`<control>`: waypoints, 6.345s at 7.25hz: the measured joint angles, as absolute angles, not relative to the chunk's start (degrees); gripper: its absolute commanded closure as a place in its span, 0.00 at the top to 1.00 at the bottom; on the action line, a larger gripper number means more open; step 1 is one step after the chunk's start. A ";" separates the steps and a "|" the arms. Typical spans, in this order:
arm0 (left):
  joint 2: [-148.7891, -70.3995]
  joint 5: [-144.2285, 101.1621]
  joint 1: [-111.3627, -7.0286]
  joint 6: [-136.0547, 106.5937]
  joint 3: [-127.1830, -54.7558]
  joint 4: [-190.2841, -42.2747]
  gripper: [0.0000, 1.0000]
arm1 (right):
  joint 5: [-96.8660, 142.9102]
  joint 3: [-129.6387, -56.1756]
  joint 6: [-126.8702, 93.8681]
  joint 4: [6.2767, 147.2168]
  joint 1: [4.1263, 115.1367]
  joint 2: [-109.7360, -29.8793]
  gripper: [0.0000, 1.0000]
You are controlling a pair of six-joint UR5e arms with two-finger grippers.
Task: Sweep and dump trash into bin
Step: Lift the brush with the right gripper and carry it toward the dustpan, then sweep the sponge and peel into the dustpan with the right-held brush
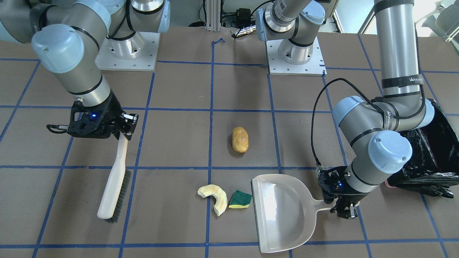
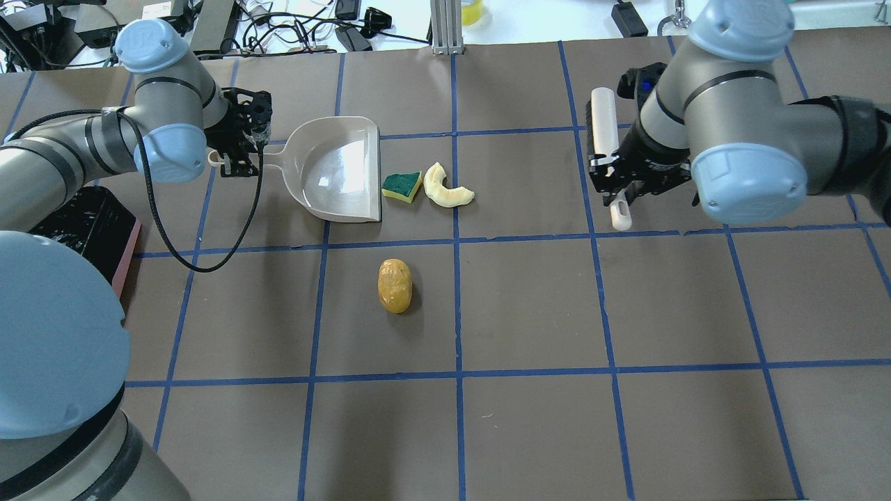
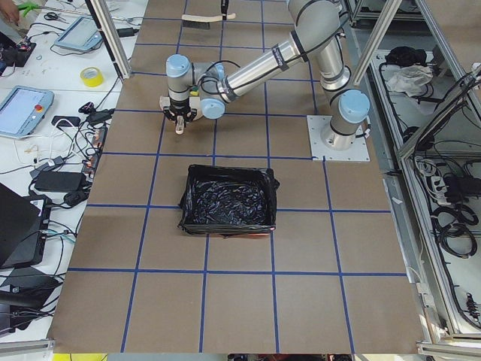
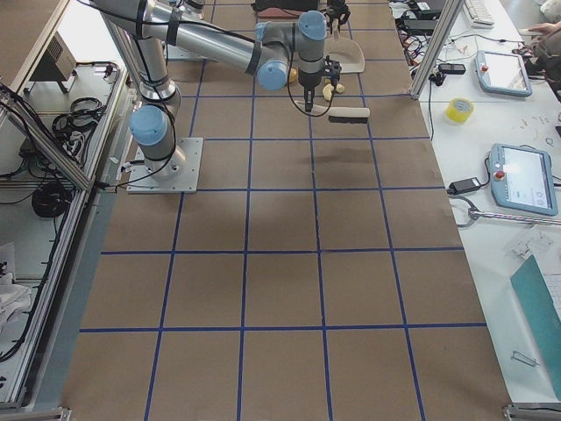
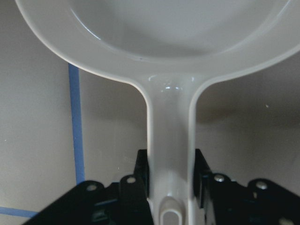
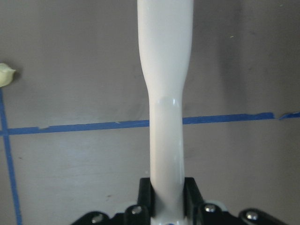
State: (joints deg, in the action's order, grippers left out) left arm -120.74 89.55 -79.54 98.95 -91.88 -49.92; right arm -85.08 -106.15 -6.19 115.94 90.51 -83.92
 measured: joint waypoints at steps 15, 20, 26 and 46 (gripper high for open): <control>-120.43 90.17 -79.62 102.39 -92.32 -50.01 0.05 | -88.25 -102.87 -35.90 127.85 113.78 -68.79 0.00; -120.41 90.17 -79.63 102.39 -92.37 -50.01 0.05 | -83.28 -96.10 -40.40 128.17 116.74 -63.84 0.00; -120.41 90.18 -79.62 102.39 -92.37 -50.01 0.05 | -79.87 -89.69 -43.21 130.64 120.16 -58.40 0.00; -120.49 90.09 -79.63 102.39 -92.49 -50.01 0.05 | -87.25 -83.68 -22.66 117.10 114.86 -59.01 0.00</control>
